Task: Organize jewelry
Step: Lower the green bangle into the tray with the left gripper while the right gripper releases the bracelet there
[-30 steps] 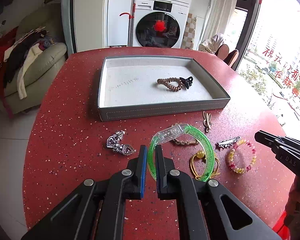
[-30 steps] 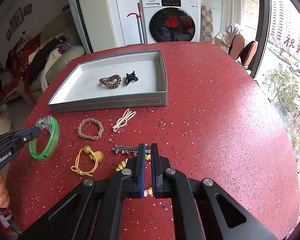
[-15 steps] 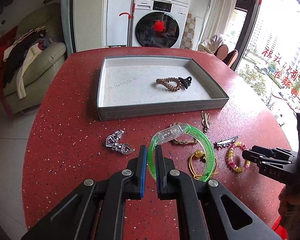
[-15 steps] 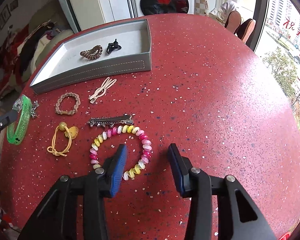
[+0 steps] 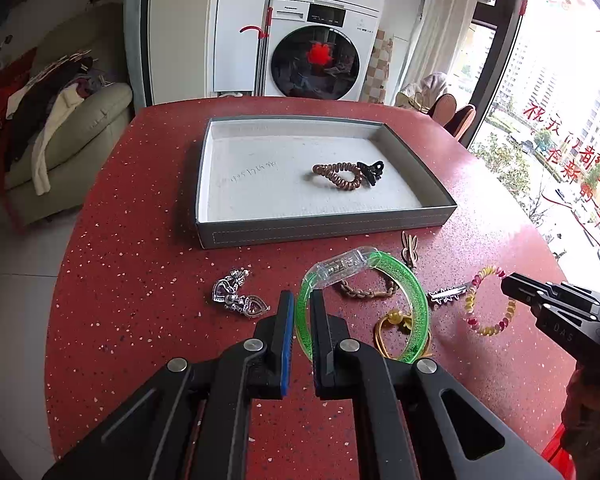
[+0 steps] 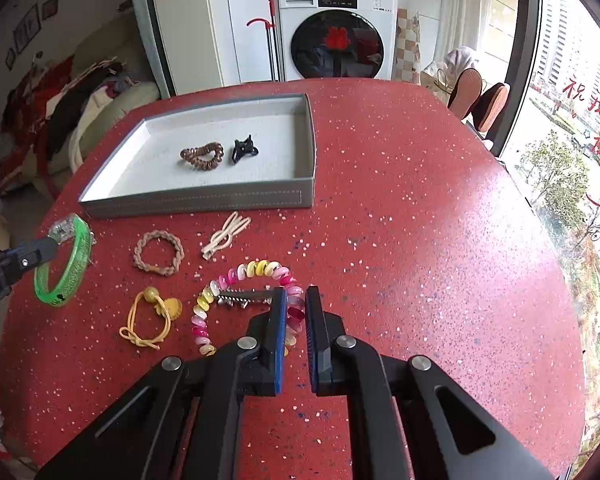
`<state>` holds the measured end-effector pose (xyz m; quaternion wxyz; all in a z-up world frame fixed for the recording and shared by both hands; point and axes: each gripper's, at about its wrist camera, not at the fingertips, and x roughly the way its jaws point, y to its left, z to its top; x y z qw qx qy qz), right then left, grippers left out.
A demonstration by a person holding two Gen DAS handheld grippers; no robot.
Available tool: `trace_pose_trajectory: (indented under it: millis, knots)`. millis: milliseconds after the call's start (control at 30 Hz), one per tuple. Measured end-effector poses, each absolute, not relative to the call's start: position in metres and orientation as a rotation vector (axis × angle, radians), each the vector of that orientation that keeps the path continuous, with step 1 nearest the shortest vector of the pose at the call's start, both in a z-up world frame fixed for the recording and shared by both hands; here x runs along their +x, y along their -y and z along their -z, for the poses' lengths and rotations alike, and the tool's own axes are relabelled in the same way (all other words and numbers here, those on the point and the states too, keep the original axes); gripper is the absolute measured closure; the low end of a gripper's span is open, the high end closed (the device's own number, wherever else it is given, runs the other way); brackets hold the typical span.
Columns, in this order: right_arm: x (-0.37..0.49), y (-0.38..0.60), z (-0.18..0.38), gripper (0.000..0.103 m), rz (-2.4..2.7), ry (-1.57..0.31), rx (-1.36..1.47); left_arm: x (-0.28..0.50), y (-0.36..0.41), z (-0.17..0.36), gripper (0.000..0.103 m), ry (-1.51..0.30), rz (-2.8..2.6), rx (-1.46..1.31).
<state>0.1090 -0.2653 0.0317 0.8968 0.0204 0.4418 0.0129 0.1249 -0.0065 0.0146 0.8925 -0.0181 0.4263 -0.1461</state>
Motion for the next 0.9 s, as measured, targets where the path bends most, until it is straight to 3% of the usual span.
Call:
trace_pose_trajectory:
  millis: [467,900]
  knots:
    - [0.215,0.251,-0.081,0.093,-0.128,-0.84,0.091,0.199,0.016,-0.057,0.077,-0.792,0.27,-0.019]
    - [0.334,0.251,-0.039,0.093,-0.075,-0.9,0.184,0.314,0.031,-0.041,0.076,-0.829,0.173,-0.034]
